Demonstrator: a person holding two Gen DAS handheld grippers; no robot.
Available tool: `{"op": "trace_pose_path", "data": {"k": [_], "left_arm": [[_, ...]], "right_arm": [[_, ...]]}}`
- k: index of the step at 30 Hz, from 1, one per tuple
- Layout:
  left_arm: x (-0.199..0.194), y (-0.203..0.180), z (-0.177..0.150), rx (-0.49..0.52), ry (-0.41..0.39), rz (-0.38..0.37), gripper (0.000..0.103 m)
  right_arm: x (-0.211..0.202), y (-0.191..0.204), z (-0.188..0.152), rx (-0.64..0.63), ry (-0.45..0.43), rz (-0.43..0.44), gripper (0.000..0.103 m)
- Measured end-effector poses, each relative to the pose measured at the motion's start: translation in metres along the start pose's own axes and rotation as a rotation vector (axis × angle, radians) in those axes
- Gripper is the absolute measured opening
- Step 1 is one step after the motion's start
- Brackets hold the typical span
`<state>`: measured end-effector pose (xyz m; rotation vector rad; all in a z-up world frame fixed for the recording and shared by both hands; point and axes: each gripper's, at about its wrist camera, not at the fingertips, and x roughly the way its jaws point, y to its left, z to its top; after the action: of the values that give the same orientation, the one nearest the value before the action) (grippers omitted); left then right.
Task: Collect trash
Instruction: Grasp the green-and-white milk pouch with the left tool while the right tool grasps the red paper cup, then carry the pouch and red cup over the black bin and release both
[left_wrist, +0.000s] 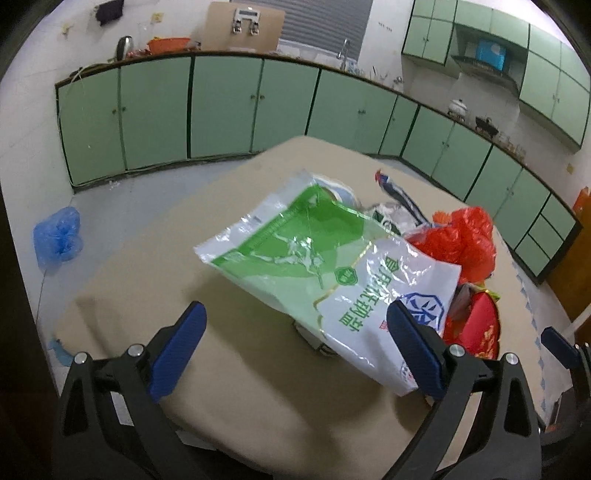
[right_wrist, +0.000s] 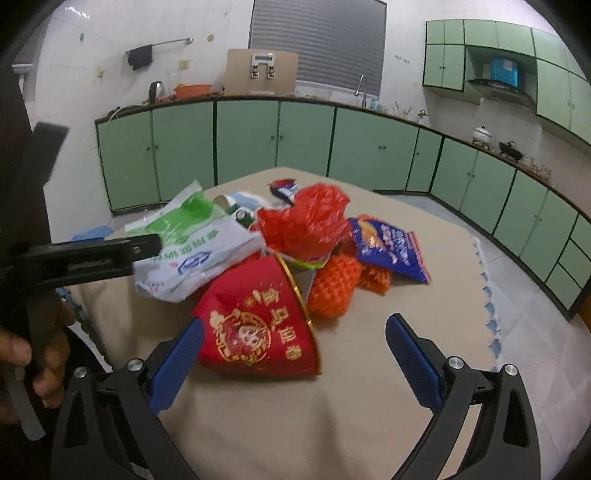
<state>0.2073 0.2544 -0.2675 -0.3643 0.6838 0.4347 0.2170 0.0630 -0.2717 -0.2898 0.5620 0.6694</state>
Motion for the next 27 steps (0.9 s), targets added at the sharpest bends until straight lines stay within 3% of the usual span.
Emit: {"op": "trace_pose_path", "data": {"k": [4,6,7,9,14,27], "left_arm": [[0.014,-0.001,-0.002,-0.016,0.063,-0.047,0.05],[0.012,-0.004,-0.002,-0.009,0.059,-0.059,0.032],[0.008,-0.007,-0.002,0.005,0.048,-0.057,0.019],[0.001,-0.009,-0.002,0.011,0.031,-0.055,0.011],[-0.017,-0.008,0.0,0.006,-0.015,-0.072,0.002],[-0.041,-0.014,0.011,0.008,-0.083,-0.061,0.001]], "right_arm": [[0.004,-0.001,-0.003,-0.005,0.003,0.011,0.096],[0.005,0.0,-0.003,-0.014,0.004,0.017,0.096],[0.005,0.001,-0.003,-0.019,0.003,0.024,0.096],[0.006,0.004,-0.002,-0.034,-0.002,0.035,0.096],[0.006,0.015,-0.001,-0.082,-0.014,0.039,0.097],[0.043,0.024,-0.004,-0.141,0.075,0.084,0.093]]}}
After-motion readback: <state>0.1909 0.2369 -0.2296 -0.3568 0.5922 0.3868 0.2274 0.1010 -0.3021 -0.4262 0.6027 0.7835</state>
